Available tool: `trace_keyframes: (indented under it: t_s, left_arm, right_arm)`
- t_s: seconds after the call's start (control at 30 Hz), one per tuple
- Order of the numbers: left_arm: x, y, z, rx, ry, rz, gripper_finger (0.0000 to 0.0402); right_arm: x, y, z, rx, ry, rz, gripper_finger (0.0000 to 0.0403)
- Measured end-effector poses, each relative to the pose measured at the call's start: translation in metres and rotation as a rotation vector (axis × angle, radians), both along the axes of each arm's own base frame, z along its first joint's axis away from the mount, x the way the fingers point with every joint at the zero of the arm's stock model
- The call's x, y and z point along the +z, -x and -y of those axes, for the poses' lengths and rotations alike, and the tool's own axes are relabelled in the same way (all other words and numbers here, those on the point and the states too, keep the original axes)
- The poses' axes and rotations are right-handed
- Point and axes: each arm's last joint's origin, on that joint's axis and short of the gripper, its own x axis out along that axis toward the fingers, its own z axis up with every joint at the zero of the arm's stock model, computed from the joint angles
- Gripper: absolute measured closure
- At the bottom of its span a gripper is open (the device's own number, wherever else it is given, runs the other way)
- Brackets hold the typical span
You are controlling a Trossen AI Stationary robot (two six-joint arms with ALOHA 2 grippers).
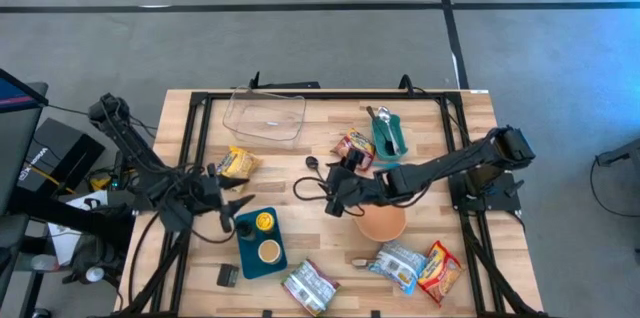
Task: Pick & Place Food Item
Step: Put the black seasoning can into the blue bin
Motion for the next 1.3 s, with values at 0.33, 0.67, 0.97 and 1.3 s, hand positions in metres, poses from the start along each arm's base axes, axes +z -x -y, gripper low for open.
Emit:
trace_keyframes:
  t_s: [0.33, 0.67, 0.97, 1.3]
  left_arm:
    - [0.009, -0.021, -0.026, 0.193, -0.108, -0.013, 0.0194]
    - [0.037, -0.036, -0.044, 0.053, 0.028, 0.049, 0.0211]
    - [0.061, -0.035, -0.030, -0.184, 0.199, 0.052, 0.0244]
    - [0.071, -0.029, -0.003, -0.352, 0.495, 0.015, 0.0283]
  right_arm:
    - [0.004, -0.008, 0.039, -0.038, 0.070, -0.011, 0.0143]
    - [-0.001, -0.008, 0.065, -0.040, 0.018, -0.065, 0.0143]
    - [-0.001, -0.007, 0.066, -0.060, -0.009, -0.053, 0.0143]
    - [0.000, -0.008, 0.069, -0.082, -0.028, -0.023, 0.0143]
